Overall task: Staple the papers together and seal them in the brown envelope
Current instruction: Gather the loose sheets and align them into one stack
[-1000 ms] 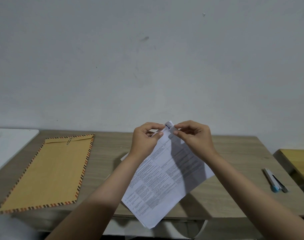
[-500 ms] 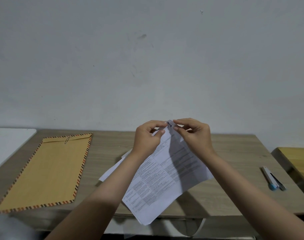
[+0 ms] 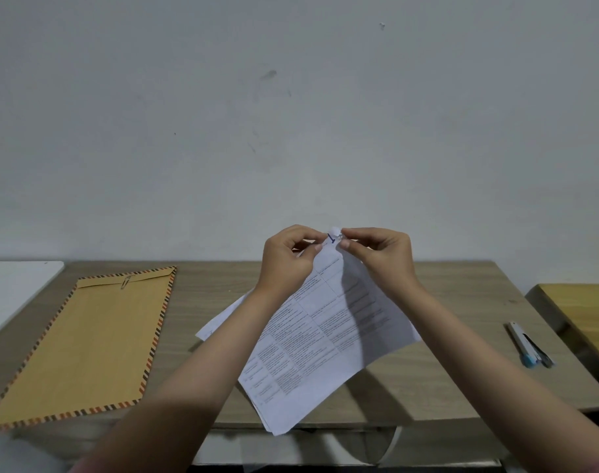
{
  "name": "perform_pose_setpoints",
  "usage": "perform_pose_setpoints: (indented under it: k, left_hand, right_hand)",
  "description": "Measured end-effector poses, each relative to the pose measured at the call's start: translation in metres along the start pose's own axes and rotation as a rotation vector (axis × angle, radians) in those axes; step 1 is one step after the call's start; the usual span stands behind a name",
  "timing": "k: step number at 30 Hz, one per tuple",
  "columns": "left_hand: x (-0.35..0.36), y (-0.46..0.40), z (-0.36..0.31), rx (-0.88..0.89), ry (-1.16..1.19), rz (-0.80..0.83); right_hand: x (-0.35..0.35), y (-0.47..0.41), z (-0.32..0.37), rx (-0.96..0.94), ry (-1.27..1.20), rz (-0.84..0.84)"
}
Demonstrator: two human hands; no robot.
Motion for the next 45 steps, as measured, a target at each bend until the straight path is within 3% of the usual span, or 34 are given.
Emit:
perform_pose_setpoints:
  k: [13, 28, 45]
  left_hand:
    - [0.011, -0.004, -0.006, 0.083, -0.006, 0.015]
    - [0.058, 0.001, -0.01, 0.125, 0.019, 0.095]
    - [0.191, 0.015, 0.014, -0.178, 0.028, 0.33]
  right_hand:
    - [-0.012, 0.0, -0.004, -0.075, 0.136, 0.011]
    - [-0.052, 0.01, -0.02, 0.032, 0.03, -0.202]
    - [-0.165, 0.06, -0.064, 0.198, -0.009, -0.427]
Point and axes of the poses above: each hand's wrist, its own y-axis away from the middle knuckle, its own x-axis out of the palm, z = x × y, the point moved 5 cm from there along -y, towards the middle knuckle, and after that the axes turned 10 degrees about -x, right-handed, at the moved point
